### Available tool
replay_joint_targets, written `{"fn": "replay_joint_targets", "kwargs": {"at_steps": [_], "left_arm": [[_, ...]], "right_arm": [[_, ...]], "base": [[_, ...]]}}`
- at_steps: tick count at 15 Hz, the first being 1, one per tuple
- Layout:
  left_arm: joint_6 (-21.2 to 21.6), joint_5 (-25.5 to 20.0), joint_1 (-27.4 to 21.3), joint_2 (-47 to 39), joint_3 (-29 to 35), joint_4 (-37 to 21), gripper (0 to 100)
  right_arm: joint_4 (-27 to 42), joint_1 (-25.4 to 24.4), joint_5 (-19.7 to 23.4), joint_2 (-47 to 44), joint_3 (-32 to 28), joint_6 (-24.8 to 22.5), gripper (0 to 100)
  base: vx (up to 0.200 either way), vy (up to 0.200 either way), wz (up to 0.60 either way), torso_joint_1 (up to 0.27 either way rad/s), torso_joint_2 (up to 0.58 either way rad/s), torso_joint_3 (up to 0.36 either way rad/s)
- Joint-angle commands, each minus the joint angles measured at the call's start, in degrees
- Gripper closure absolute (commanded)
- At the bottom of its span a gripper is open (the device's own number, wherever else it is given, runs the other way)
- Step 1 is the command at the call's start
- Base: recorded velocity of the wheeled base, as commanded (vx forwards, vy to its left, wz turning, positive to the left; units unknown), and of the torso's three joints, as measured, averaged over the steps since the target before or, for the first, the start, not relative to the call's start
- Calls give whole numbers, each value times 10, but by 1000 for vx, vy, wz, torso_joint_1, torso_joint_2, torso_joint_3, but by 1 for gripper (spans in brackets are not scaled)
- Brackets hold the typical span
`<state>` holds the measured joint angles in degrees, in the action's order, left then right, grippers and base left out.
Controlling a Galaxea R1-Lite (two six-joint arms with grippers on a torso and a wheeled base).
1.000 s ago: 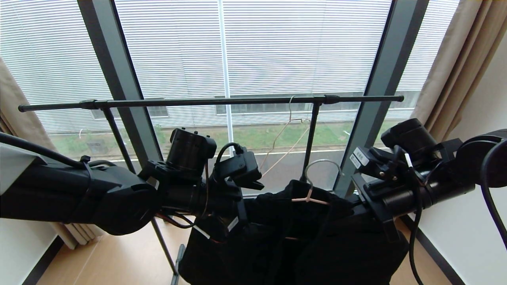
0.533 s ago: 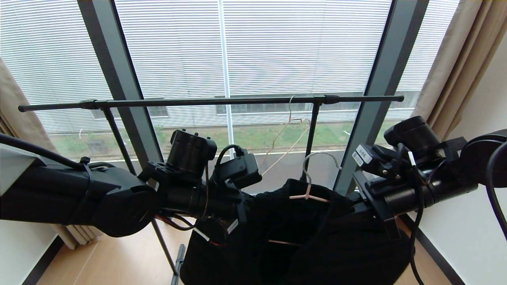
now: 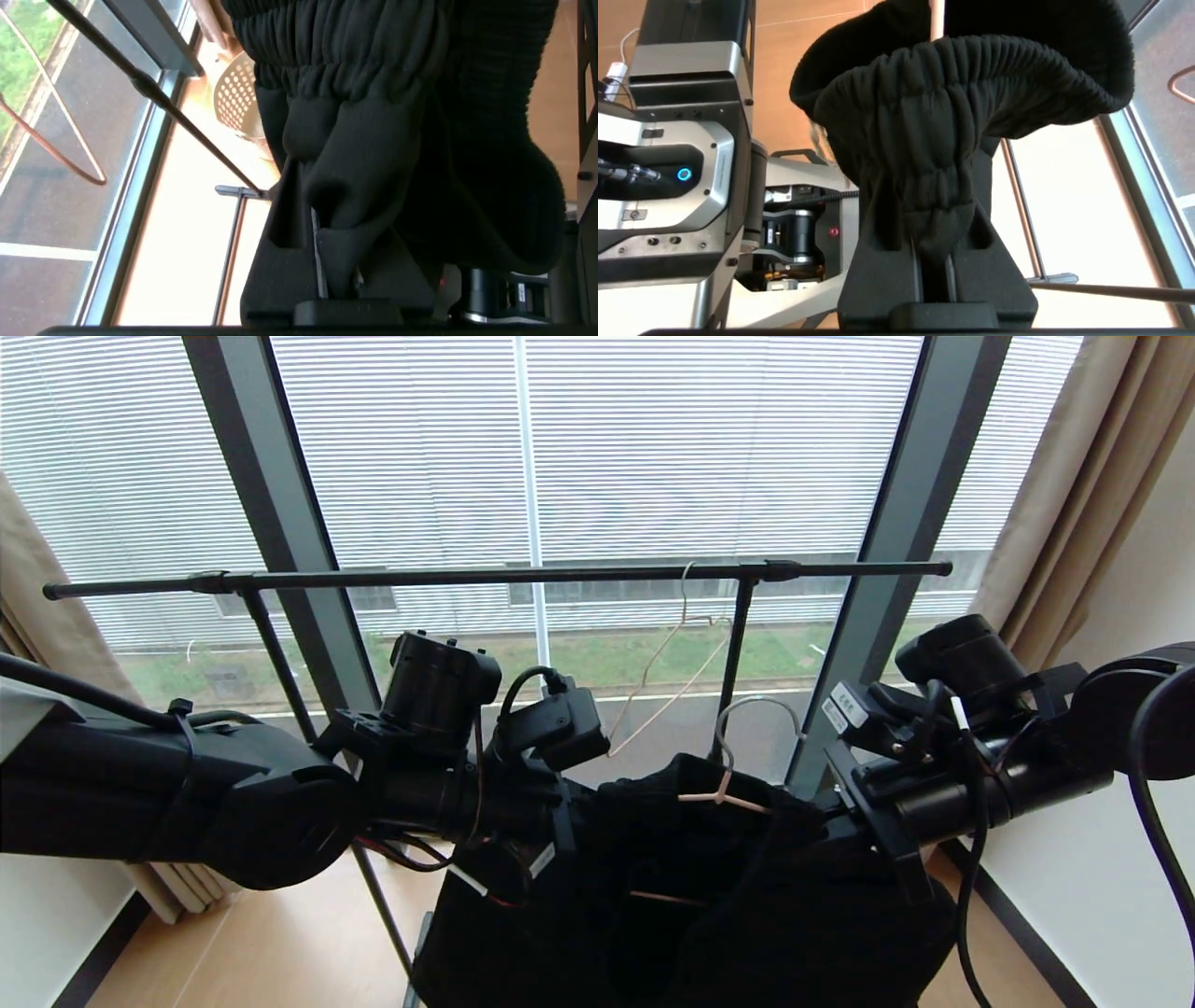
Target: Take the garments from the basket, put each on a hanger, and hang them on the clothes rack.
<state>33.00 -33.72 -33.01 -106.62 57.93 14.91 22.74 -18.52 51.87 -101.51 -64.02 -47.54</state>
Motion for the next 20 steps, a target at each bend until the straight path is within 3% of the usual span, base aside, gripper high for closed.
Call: {"fn": "replay_joint_targets", "kwargs": {"at_steps": [1, 4, 13, 20], "left_arm": [[0, 0, 1, 8, 1, 2, 100], [0, 0, 11, 15, -1, 2, 100], [-17, -1, 81, 49, -26, 3, 100], [-21, -3, 103, 77, -52, 3, 100]], "right_arm": [[0, 1, -1, -9, 2, -4, 0], [2, 6, -13, -10, 2, -12, 0], [1, 57, 10, 18, 1, -26, 0], [0, 69, 11, 25, 0, -24, 0]], "base": [[0, 0, 0, 0, 0, 0], [0, 0, 0, 0, 0, 0], [0, 0, 0, 0, 0, 0], [0, 0, 0, 0, 0, 0]]}}
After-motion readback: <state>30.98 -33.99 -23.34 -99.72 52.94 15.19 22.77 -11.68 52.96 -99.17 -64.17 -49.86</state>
